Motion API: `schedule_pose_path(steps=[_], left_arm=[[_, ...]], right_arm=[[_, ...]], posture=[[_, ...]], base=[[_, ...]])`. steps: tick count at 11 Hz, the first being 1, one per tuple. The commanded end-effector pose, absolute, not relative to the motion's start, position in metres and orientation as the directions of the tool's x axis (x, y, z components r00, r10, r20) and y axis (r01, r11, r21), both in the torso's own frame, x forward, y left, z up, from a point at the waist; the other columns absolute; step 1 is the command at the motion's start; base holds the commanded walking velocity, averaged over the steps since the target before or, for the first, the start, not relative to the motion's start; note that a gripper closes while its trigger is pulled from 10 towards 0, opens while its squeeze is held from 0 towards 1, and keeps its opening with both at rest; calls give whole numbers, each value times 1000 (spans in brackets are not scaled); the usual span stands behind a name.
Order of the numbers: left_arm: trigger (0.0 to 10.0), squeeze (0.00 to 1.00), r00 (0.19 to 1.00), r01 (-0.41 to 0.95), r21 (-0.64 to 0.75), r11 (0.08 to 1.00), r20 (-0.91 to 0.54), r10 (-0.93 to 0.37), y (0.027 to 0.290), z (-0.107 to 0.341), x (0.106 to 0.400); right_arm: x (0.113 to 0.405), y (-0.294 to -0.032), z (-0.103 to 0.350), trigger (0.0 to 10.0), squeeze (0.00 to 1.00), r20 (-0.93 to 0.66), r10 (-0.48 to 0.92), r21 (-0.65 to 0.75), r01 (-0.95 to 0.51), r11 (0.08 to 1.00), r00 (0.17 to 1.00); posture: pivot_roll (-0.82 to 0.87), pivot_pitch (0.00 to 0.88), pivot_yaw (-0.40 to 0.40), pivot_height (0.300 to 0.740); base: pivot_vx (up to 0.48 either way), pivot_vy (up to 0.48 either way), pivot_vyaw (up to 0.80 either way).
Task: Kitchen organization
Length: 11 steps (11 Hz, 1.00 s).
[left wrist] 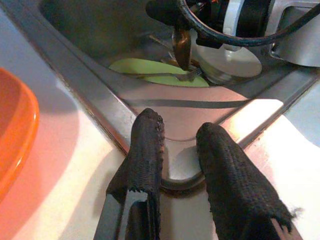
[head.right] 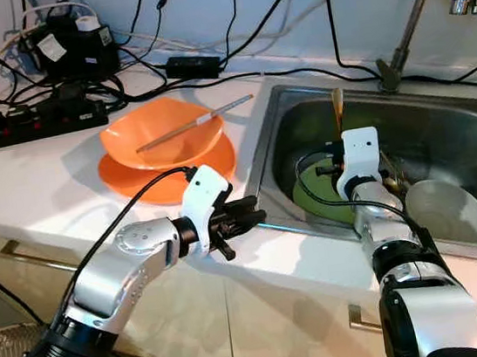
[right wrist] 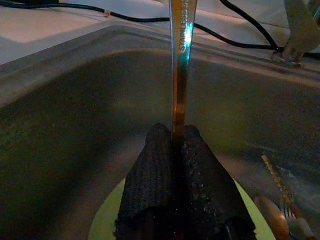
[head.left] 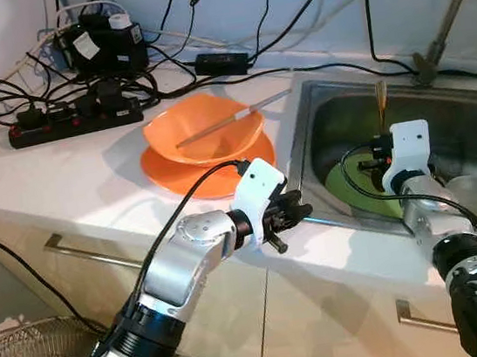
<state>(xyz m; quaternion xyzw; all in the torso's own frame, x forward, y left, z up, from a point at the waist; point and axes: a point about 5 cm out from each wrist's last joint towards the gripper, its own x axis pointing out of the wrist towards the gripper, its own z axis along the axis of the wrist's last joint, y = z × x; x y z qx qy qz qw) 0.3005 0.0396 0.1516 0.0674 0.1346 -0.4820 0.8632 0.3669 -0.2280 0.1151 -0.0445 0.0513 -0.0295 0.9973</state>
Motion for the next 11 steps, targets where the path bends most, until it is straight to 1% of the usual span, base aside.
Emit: schedule_pose_path(steps=[1, 2, 3, 6, 9, 11], left_arm=[[10000, 0, 476, 852, -36, 522, -361, -802, 41, 135, 297], [10000, 0, 471, 852, -48, 522, -364, -803, 40, 129, 295], [10000, 0, 500, 843, -36, 537, -317, -806, 40, 127, 297], [10000, 0, 520, 831, -47, 555, -293, -802, 46, 120, 297], [10000, 0, 516, 850, 1, 526, -199, -833, 45, 142, 295], [10000, 0, 520, 852, 34, 522, -169, -837, 46, 155, 296]], right_arm=[[369, -227, 118, 10000, 0, -94, -70, -88, 62, 994, 993], [368, -227, 116, 10000, 0, -99, -71, -86, 63, 994, 993], [368, -227, 114, 10000, 0, -102, -72, -84, 63, 994, 992], [367, -226, 114, 10000, 0, -98, -70, -78, 63, 995, 993], [368, -226, 115, 10000, 0, -91, -70, -73, 64, 995, 993], [368, -226, 115, 10000, 0, -90, -70, -71, 64, 995, 993]], posture=[[216, 0, -50, 740], [215, 0, -49, 740], [215, 0, -49, 740], [215, 0, -47, 740], [219, 0, -53, 740], [223, 2, -56, 740]], base=[[0, 0, 0], [0, 0, 0], [0, 0, 0], [0, 0, 0], [0, 0, 0], [0, 0, 0]])
